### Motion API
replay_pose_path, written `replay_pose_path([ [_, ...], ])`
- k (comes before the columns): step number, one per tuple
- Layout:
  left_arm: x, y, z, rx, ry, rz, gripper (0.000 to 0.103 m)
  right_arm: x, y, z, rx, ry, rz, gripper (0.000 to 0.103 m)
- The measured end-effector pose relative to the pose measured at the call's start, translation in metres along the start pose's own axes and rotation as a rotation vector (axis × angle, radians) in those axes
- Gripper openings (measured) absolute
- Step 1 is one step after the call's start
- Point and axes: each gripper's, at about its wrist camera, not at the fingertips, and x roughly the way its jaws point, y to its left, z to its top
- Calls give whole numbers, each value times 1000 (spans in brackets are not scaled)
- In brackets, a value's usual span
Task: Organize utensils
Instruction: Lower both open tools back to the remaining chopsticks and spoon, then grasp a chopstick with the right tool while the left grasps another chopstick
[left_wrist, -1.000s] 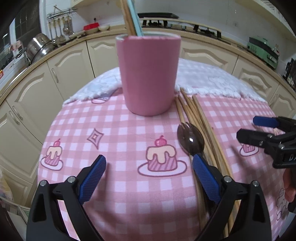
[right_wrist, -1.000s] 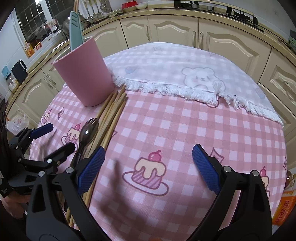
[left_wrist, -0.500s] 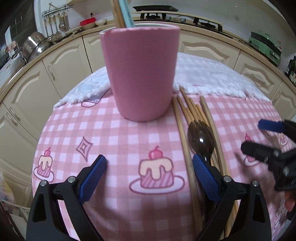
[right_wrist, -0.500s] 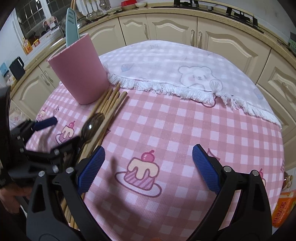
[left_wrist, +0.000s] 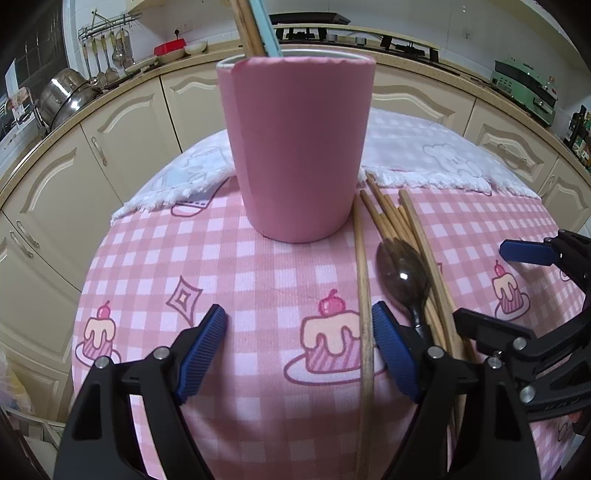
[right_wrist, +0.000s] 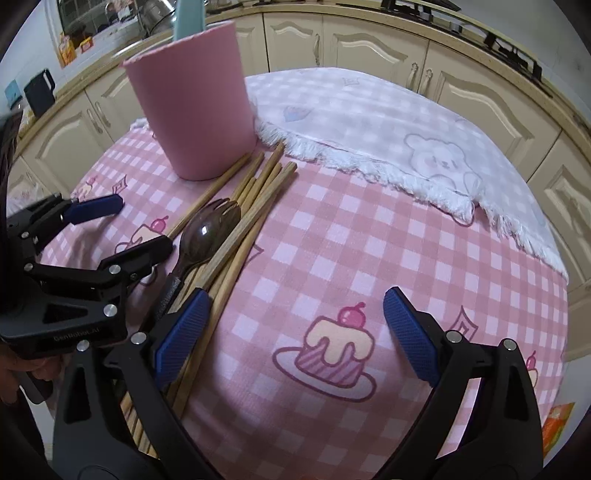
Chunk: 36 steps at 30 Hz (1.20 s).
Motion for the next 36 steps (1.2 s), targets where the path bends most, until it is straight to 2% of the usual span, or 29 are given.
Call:
replay_pose_path([
  [10,0,0,1,15,5,-3,79,1,-4,4,7,33,-38,89],
  [14,3,-3,8,31,15,10,79,7,-4,15,30,31,-67,69],
  [15,4,-4,10,35,17,10,79,8,-4,17,27,33,-63,60],
  [16,6,-5,12,41,22,2,75,8,-3,20,28,35,-53,51],
  [18,7,-7,17,53,30,-18,66,8,-4,24,35,37,-47,42],
  [19,8,-10,20,65,34,-27,56,9,-5,26,43,37,-42,37],
  [21,10,-17,24,96,41,-43,45,11,-5,29,35,33,-41,32],
  [23,10,-23,26,120,48,-71,19,11,-2,29,13,27,-24,20],
  [24,9,-27,27,135,53,-82,11,10,-3,27,11,25,-7,12],
  [25,8,-30,26,150,55,-81,5,9,-5,27,9,22,4,11],
  [30,-2,-28,16,126,47,-101,5,-4,-29,10,85,-15,122,6],
  [32,-11,-25,9,106,30,-101,5,-14,-40,2,119,-48,186,6],
  [36,-28,-20,-1,75,-21,-119,5,-28,-52,-6,154,-97,251,6],
])
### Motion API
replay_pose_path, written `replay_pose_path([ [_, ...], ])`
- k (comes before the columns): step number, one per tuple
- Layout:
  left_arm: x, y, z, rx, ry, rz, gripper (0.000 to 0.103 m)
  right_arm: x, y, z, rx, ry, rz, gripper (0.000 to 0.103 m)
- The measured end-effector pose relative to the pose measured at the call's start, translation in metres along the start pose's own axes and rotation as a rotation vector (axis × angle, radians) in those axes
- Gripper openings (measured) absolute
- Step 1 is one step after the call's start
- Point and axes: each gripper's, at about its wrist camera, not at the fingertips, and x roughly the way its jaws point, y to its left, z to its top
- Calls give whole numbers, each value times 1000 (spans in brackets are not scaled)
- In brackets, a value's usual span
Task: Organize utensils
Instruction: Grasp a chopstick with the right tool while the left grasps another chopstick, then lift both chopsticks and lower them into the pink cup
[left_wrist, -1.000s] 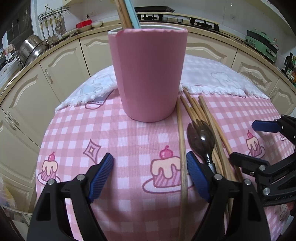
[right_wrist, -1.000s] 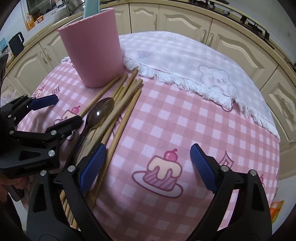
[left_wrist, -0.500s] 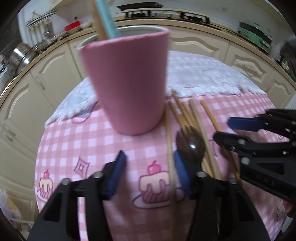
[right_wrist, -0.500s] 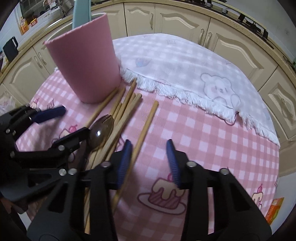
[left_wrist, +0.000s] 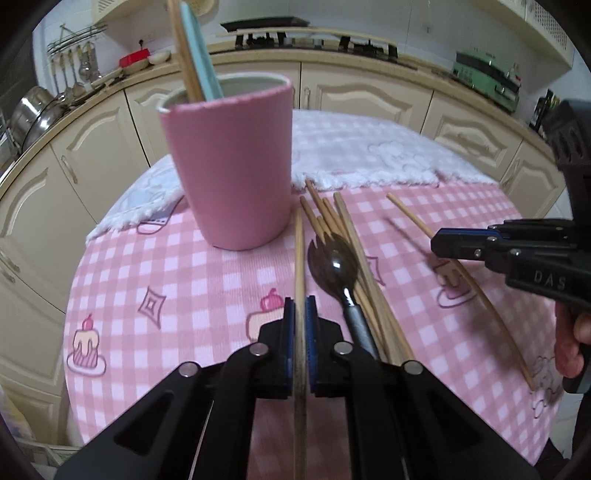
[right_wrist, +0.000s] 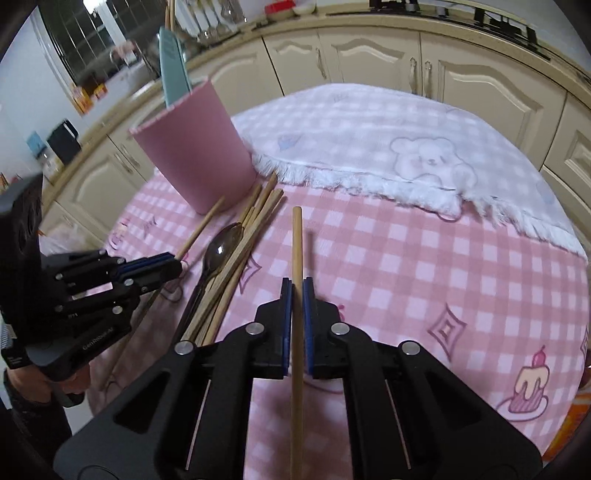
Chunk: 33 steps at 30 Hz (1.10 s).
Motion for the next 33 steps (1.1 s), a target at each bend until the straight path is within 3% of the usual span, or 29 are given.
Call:
replay_pose_path([
  [7,-41,4,-1,-70,-169,-44,5,-38,2,3,-7,-151,132,6],
  [15,-96,10,16,-135,-462,-69,5,-70,14,16,-8,-331,226,6],
  [18,-112,16,25,-155,-565,-71,5,-78,16,24,-8,-378,245,6],
  [33,-155,45,98,-237,-890,-7,5,-123,56,111,-106,-570,280,6],
])
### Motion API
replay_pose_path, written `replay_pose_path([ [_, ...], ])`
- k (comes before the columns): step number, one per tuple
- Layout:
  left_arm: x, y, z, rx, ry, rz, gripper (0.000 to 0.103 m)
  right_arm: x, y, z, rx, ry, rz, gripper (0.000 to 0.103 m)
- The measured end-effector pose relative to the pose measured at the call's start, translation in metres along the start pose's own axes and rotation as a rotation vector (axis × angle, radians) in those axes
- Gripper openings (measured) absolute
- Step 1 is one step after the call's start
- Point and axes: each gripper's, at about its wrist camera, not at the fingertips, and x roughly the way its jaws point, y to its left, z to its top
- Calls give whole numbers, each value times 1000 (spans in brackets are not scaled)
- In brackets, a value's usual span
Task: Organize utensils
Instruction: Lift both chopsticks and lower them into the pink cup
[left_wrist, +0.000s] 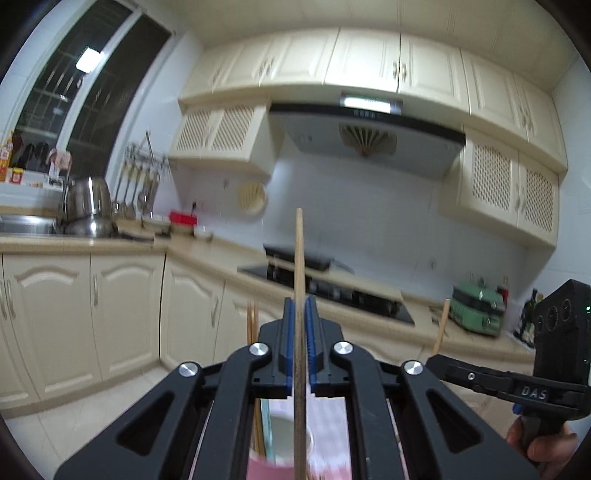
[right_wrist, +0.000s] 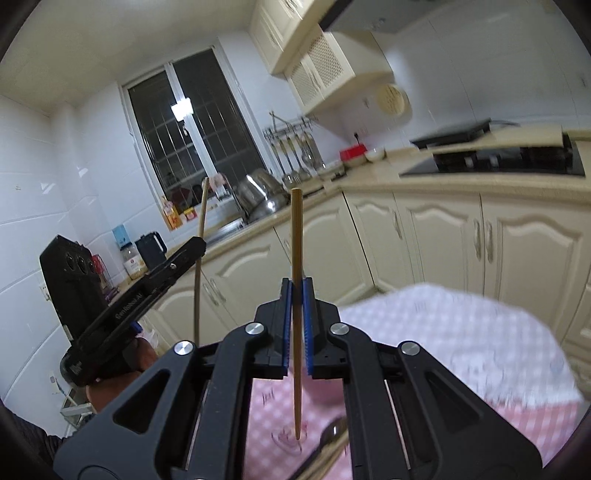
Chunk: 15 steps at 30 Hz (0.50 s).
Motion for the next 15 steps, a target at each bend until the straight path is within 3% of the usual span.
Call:
replay_pose_path([
  [8,45,-2,19,10,-100,40,5,26,7,47,-49,-62,15,6],
  [15,72,10,7,-16,-118,60,5,56,0,51,-67,-44,2,6],
])
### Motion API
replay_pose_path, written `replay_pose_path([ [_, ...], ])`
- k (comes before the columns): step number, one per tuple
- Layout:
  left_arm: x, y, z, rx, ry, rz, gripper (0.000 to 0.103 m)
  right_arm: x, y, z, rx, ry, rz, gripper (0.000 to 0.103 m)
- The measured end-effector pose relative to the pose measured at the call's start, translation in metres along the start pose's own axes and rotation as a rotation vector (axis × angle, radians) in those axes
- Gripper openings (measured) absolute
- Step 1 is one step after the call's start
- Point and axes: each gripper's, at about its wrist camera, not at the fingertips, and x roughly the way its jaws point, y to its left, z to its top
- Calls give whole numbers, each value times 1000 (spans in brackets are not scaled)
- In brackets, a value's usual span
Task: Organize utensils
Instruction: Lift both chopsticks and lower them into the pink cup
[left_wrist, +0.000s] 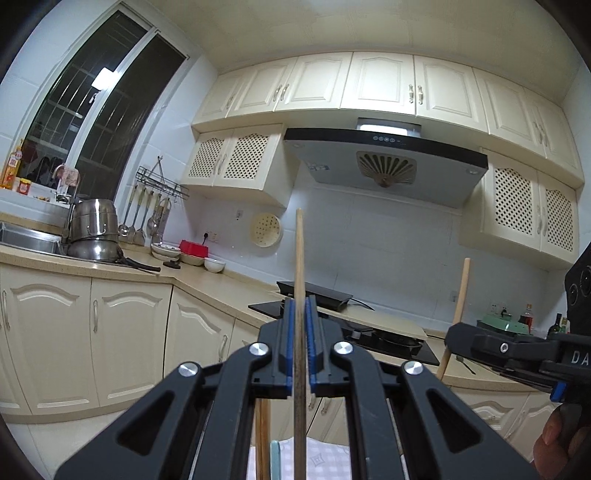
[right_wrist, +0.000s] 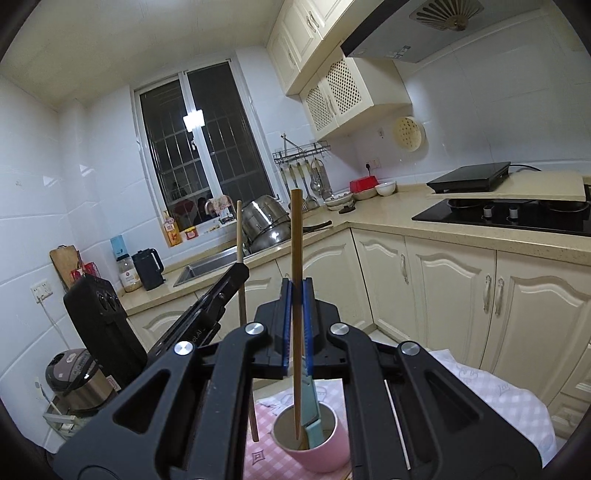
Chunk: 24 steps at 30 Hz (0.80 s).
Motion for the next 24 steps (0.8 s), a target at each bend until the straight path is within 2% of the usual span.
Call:
replay_pose_path([
  [11,18,21,-36,-10,45,50,6,33,-10,-30,-7,97,-25,6],
  [24,20,24,-31,-4,26,34,5,41,-6,-42,-14,127,-40,6],
])
